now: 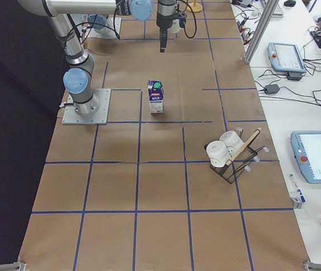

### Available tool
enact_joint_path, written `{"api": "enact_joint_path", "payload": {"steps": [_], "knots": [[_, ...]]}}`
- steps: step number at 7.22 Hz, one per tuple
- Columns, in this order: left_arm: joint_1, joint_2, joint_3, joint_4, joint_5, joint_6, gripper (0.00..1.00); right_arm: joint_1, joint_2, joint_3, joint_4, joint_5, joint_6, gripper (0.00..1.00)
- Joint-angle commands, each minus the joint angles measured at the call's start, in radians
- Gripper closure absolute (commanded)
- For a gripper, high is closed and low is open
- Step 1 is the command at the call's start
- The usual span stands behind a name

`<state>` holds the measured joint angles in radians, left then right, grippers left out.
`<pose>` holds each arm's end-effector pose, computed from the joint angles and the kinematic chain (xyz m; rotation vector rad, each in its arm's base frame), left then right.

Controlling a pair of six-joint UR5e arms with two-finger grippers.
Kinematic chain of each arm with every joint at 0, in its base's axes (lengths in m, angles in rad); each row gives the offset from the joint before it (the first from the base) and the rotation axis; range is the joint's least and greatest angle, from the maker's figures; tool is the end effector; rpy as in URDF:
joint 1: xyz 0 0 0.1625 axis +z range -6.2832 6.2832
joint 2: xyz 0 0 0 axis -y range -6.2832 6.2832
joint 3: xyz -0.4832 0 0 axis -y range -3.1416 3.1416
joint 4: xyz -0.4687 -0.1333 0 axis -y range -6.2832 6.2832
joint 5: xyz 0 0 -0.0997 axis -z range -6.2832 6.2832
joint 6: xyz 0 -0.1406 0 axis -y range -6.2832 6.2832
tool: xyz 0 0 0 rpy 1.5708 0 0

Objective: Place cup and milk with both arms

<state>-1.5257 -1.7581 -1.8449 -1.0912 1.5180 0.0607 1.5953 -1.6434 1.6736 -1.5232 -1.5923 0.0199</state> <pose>-0.1130 -0.6176 0.2900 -0.0248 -3.0896 0.0324 0.1430 -0.5186 0.4824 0.0085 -3.1160 -0.1205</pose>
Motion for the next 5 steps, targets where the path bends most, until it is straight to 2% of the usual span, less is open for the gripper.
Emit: {"api": "enact_joint_path", "payload": {"steps": [1,2,5], "knots": [[-0.15,-0.206,0.238,-0.001,-0.004,-0.146,1.0,0.0,0.001,0.0,0.0,0.0,0.0,0.0],[-0.198,-0.3,0.362,-0.015,-0.005,-0.178,1.0,0.0,0.001,0.0,0.0,0.0,0.0,0.0],[-0.281,-0.498,0.599,-0.051,-0.002,-0.268,1.0,0.0,0.001,0.0,0.0,0.0,0.0,0.0]]}}
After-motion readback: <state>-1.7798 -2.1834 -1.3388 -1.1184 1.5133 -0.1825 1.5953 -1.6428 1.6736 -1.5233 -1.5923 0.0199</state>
